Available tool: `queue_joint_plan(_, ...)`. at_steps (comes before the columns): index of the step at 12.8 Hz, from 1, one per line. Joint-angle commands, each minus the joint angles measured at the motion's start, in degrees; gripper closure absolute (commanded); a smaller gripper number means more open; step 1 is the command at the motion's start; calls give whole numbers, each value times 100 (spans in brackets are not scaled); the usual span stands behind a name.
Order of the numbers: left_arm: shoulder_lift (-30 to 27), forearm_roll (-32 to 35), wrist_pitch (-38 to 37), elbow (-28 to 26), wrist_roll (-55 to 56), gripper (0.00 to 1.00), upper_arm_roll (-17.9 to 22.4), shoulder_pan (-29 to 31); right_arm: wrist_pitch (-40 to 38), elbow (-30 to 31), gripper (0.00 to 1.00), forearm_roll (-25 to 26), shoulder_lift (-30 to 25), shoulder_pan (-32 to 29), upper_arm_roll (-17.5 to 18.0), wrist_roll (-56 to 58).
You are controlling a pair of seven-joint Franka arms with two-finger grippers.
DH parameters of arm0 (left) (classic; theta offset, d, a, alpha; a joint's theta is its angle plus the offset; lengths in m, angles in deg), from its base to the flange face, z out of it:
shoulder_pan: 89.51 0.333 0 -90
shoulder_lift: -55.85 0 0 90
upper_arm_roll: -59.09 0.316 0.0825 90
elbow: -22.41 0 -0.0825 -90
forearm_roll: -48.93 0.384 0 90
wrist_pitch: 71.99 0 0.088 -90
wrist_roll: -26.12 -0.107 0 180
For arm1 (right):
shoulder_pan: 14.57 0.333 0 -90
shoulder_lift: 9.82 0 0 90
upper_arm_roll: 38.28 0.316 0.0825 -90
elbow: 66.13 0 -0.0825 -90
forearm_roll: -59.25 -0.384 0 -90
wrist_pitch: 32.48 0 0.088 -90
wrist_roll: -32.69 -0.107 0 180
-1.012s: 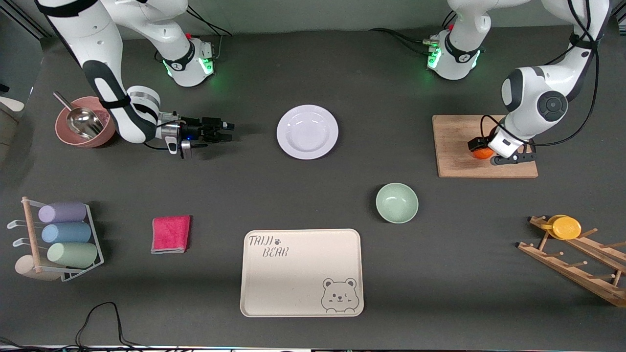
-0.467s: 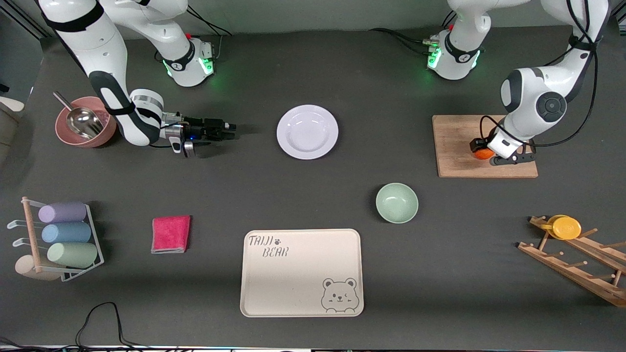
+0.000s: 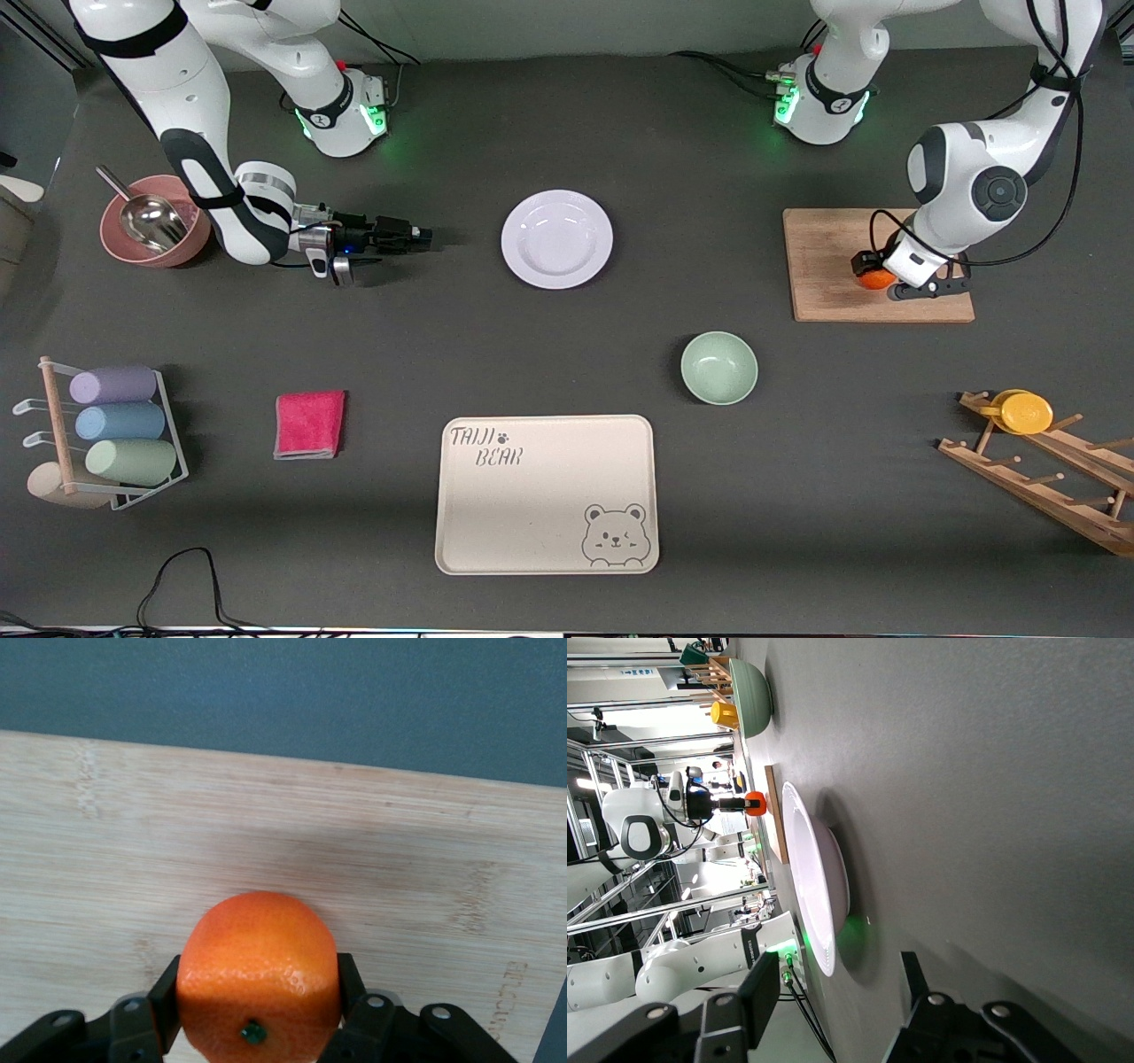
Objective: Place orange and plate with both arms
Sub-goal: 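Close the left gripper on the orange and lift it off the board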
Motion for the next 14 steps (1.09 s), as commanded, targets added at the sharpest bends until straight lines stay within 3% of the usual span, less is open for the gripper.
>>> queue_joint_plan(1, -660, -32, -860, 142, 15, 100, -47, -28, -51, -12, 49, -117, -1, -1, -25, 54)
queue_joint_plan(6, -1461, -23, -3302, 1336, -37, 100, -74, -37, -42, -29, 53, -109, 52, -1, -25, 344)
queue_joint_plan(11, -1489, -32, -6054, 3550, -46, 100, -135, -203, -42, -99, 53, -91, 218, -1, -25, 695)
queue_joint_plan(14, -1471, -285, -6507, 4054, 556, 100, -397, -581, -42, -109, 53, -91, 263, -2, -25, 740)
